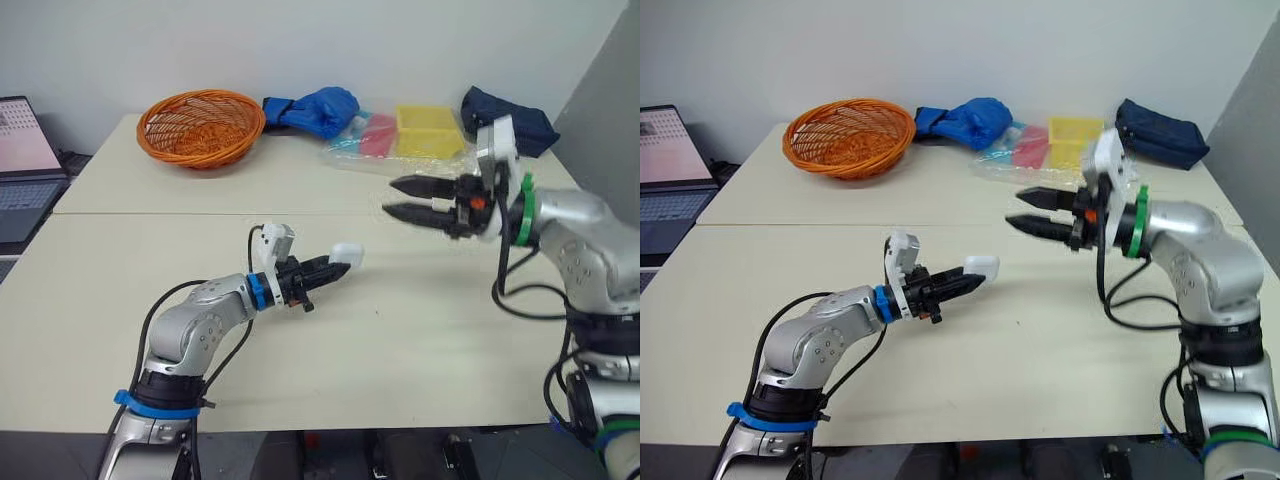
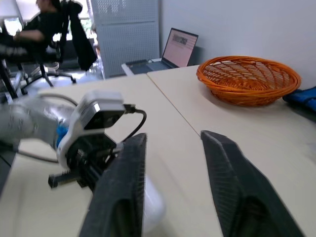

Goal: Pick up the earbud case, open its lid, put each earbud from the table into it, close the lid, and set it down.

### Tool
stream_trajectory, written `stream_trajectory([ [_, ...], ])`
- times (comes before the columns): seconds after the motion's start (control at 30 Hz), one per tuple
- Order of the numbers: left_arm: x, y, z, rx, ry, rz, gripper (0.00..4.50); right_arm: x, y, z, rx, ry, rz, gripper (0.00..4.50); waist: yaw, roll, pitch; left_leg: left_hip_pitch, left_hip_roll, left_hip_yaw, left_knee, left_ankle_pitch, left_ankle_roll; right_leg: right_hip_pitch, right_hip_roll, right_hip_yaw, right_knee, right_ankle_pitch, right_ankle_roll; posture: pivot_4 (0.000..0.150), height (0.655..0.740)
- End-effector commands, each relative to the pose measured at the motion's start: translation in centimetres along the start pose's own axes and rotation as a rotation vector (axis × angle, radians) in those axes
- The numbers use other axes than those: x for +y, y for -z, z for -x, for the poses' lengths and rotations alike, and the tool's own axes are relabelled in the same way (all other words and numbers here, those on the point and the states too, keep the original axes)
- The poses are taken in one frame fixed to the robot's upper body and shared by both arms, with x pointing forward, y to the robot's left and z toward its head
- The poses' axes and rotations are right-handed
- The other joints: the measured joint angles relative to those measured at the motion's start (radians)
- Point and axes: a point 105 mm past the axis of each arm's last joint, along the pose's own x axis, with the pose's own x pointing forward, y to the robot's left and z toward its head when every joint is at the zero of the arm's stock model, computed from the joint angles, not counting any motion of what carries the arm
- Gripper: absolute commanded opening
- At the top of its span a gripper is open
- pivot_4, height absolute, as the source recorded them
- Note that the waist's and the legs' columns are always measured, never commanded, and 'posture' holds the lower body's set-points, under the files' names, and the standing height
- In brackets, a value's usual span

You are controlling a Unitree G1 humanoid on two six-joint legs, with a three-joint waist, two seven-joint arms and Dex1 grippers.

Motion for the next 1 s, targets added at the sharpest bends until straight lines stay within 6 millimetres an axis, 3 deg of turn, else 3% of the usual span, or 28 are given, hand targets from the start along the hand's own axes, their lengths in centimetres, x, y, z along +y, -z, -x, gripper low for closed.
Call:
stream_trajectory([
  [0.03, 0.9, 0.0, -0.6, 0.01, -0.049, 0.109, 0.78, 1.6, 0.7, 0.4, -0.013, -0.044, 0.14, 3.5, -0.001, 0.0, 0.0, 0.0, 0.0, 0.0, 0.0, 0.0, 0.0, 0.0, 0.0, 0.0, 0.0, 0.0, 0.0, 0.15, 0.74],
  [0.13, 1.7, 0.3, -0.6, 0.01, -0.099, 0.238, 0.78, 2.3, 2.3, 0.7, 0.013, -0.069, 0.159, 4.49, -0.008, 0.0, 0.0, 0.0, 0.0, 0.001, 0.001, 0.0, 0.0, -0.001, 0.0, 0.002, 0.001, 0.001, 0.001, 0.15, 0.74],
  [0.27, 2.5, 1.2, -0.1, 0.032, -0.164, 0.429, 0.78, 2.8, 4.3, 0.8, 0.061, -0.08, 0.178, 4.49, -0.005, -0.001, 0.0, 0.002, 0.001, -0.001, 0.001, 0.0, 0.0, 0.001, 0.001, 0.001, 0.003, 0.001, 0.001, 0.15, 0.74],
  [0.57, 3.9, 1.8, 3.2, 0.03, -0.294, 0.536, 3.6, 1.5, 5.7, 1.0, 0.077, -0.02, 0.187, 4.5, -0.01, -0.001, 0.0, 0.004, 0.0, 0.001, 0.001, 0.0, 0.0, 0.001, 0.001, 0.002, 0.005, 0.001, 0.0, 0.15, 0.74],
  [0.63, 4.1, 1.9, 5.0, 0.026, -0.339, 0.526, 4.26, 1.1, 5.4, 0.9, 0.064, -0.014, 0.185, 4.5, -0.012, -0.001, 0.0, 0.004, 0.0, 0.001, 0.001, 0.0, 0.0, 0.001, 0.001, 0.002, 0.005, 0.001, 0.0, 0.15, 0.74],
  [0.7, 4.0, 1.8, 6.1, 0.03, -0.359, 0.515, 4.47, 0.8, 5.3, 0.9, 0.061, -0.011, 0.182, 4.5, -0.015, -0.001, 0.0, 0.004, 0.001, 0.001, 0.001, 0.0, 0.0, 0.0, 0.001, 0.003, 0.005, 0.001, 0.0, 0.15, 0.74],
  [0.8, 4.3, 0.6, 9.7, 0.025, -0.423, 0.39, 4.47, 0.4, 5.6, 1.3, 0.079, -0.011, 0.183, 4.5, -0.021, -0.002, 0.001, 0.005, 0.001, 0.001, 0.0, 0.0, 0.0, 0.0, 0.001, 0.003, 0.005, 0.0, 0.0, 0.15, 0.74],
  [0.83, 4.5, -1.1, 11.4, 0.004, -0.466, 0.18, 4.47, 0.2, 5.8, 1.7, 0.097, -0.008, 0.187, 4.5, -0.023, -0.002, 0.001, 0.005, 0.002, 0.001, 0.0, 0.0, 0.0, 0.0, 0.002, 0.003, 0.005, 0.0, -0.001, 0.15, 0.74],
  [0.9, 3.7, -3.3, 12.8, -0.002, -0.45, -0.082, 4.47, 0.0, 6.2, 2.4, 0.119, -0.001, 0.191, 4.5, -0.027, -0.003, 0.002, 0.005, 0.002, 0.001, -0.001, 0.0, -0.001, -0.001, 0.001, 0.004, 0.005, -0.001, -0.003, 0.15, 0.74],
  [1.0, 3.8, -4.5, 14.3, -0.019, -0.478, -0.171, 4.47, -0.4, 6.4, 3.2, 0.136, 0.017, 0.188, 4.5, -0.004, -0.003, 0.001, 0.005, 0.001, 0.001, -0.003, 0.0, -0.001, -0.001, -0.002, 0.003, 0.005, -0.005, -0.01, 0.15, 0.74],
])
